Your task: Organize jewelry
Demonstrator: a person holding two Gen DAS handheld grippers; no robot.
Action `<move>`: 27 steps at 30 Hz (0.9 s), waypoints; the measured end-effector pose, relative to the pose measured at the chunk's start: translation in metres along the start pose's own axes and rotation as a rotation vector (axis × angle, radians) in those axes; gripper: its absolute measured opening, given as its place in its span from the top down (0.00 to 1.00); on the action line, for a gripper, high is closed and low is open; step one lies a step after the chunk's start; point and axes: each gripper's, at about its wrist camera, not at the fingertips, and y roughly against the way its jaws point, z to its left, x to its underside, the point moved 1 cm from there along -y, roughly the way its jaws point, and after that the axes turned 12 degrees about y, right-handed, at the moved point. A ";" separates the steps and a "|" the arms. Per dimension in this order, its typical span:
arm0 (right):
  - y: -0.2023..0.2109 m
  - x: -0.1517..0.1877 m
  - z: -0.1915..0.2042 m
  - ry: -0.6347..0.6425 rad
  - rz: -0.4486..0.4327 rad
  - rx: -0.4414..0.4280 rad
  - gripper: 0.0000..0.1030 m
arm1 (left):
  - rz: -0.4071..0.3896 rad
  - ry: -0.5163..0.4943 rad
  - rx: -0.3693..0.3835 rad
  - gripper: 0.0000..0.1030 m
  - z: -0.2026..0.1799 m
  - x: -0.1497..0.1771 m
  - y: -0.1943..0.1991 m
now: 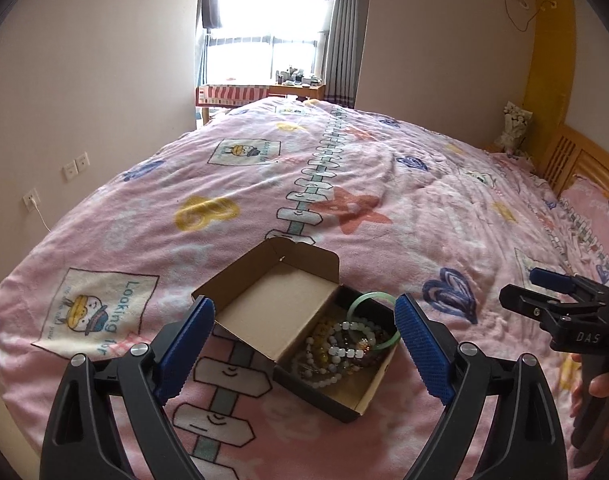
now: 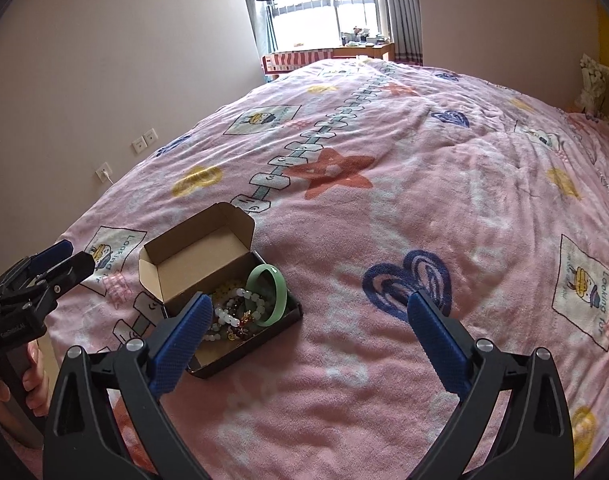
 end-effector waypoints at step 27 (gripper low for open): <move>0.001 0.003 0.007 0.013 0.019 0.002 0.07 | 0.035 0.034 -0.051 0.10 0.007 0.002 -0.003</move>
